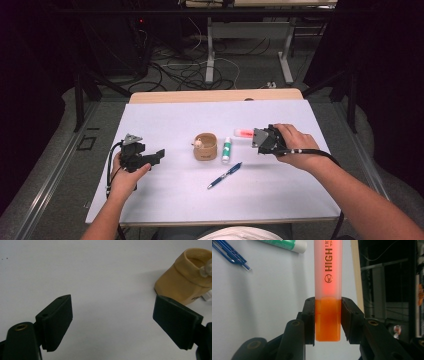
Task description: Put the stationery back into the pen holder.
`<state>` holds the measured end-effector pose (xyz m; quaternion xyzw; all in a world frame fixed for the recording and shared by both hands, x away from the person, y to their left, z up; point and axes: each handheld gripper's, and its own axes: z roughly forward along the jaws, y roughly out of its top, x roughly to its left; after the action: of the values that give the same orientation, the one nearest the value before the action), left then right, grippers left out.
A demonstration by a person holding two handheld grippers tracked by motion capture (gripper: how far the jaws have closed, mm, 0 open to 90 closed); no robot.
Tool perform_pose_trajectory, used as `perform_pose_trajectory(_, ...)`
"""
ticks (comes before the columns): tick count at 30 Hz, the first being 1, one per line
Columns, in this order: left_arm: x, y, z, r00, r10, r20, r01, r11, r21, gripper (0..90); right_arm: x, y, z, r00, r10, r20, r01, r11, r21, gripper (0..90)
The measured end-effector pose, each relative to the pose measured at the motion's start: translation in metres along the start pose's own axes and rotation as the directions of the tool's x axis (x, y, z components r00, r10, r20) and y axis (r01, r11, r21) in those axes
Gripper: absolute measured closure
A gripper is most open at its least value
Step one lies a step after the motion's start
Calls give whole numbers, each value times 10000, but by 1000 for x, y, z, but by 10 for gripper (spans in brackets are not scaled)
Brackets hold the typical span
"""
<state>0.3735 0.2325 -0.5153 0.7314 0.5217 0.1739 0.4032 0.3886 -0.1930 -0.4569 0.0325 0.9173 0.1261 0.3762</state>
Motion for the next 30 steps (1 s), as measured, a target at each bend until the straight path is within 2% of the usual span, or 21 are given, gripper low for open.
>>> perform_pose_trajectory(1, -1, 1, -1, 10000, 13, 57, -12, 10000, -53, 167, 1, 1, 0, 9998, -178, 113, 180, 9997, -174, 668)
perform_pose_trajectory(4, -7, 7, -3, 9997, 92, 213, -91, 9999, -53, 188, 2, 4, -4, 9945, -916, 507, 925, 9956, -149, 668)
perform_pose_trajectory(7, -14, 13, -5, 9989, 180, 443, -173, 9997, -155, 233, 2, 8, -9, 9852, -1520, 790, 1529, 9882, -64, 668)
perform_pose_trajectory(9, -17, 18, -7, 9973, 472, 571, -469, 9989, -72, 267, 3, 11, -11, 9774, -1895, 940, 1922, 9812, -198, 668)
perform_pose_trajectory(10, -20, 20, -8, 9968, 539, 586, -530, 9985, -167, 280, 2, 13, -12, 9678, -2287, 1050, 2316, 9727, -162, 668)
perform_pose_trajectory(11, -22, 23, -9, 9950, 771, 632, -764, 9970, -129, 292, 4, 15, -13, 9668, -2309, 1094, 2338, 9722, -143, 668)
perform_pose_trajectory(13, -27, 28, -11, 9913, 1057, 784, -1044, 9943, -210, 301, 5, 18, -16, 9517, -2807, 1240, 2846, 9585, -148, 668)
perform_pose_trajectory(15, -31, 34, -13, 9875, 1293, 896, -1273, 9915, -280, 309, 8, 21, -18, 9442, -3021, 1313, 3054, 9522, -55, 668)
perform_pose_trajectory(16, -32, 36, -13, 9852, 1423, 952, -1402, 9897, -284, 309, 8, 23, -18, 9335, -3328, 1333, 3371, 9414, -103, 668)
perform_pose_trajectory(17, -33, 38, -14, 9832, 1498, 1039, -1467, 9885, -368, 312, 9, 24, -18, 9287, -3444, 1378, 3488, 9371, -88, 668)
perform_pose_trajectory(18, -34, 41, -14, 9802, 1618, 1137, -1592, 9867, -323, 316, 12, 25, -19, 9288, -3426, 1412, 3465, 9381, -28, 668)
perform_pose_trajectory(19, -36, 42, -14, 9803, 1604, 1153, -1565, 9868, -424, 317, 13, 27, -19, 9198, -3668, 1394, 3704, 9289, -1, 668)
perform_pose_trajectory(21, -40, 45, -15, 9769, 1762, 1212, -1716, 9840, -471, 320, 15, 29, -19, 9079, -3948, 1411, 3985, 9172, 25, 667)
perform_pose_trajectory(22, -40, 47, -16, 9712, 2057, 1205, -2017, 9784, -445, 321, 17, 30, -19, 8998, -4126, 1416, 4160, 9093, 60, 668)
perform_pose_trajectory(23, -42, 48, -15, 9711, 2045, 1231, -1992, 9785, -537, 321, 19, 31, -18, 8960, -4197, 1452, 4232, 9060, 73, 668)
perform_pose_trajectory(24, -43, 48, -15, 9712, 2020, 1265, -1965, 9790, -543, 320, 20, 32, -18, 8876, -4378, 1431, 4405, 8976, 140, 668)
perform_pose_trajectory(25, -43, 49, -16, 9688, 2075, 1353, -2028, 9780, -481, 320, 21, 32, -18, 8841, -4430, 1488, 4458, 8950, 161, 668)
perform_pose_trajectory(26, -45, 49, -15, 9722, 1868, 1412, -1813, 9821, -510, 322, 22, 33, -18, 8763, -4581, 1492, 4604, 8875, 210, 668)
perform_pose_trajectory(27, -46, 49, -15, 9713, 1858, 1484, -1812, 9824, -445, 332, 23, 33, -18, 8733, -4638, 1489, 4665, 8843, 188, 668)
perform_pose_trajectory(28, -46, 50, -15, 9694, 1887, 1572, -1859, 9820, -325, 339, 24, 34, -18, 8640, -4794, 1538, 4822, 8758, 211, 668)
perform_pose_trajectory(30, -47, 50, -13, 9668, 1791, 1824, -1784, 9837, -204, 375, 26, 36, -20, 8566, -4973, 1377, 4978, 8667, 334, 668)
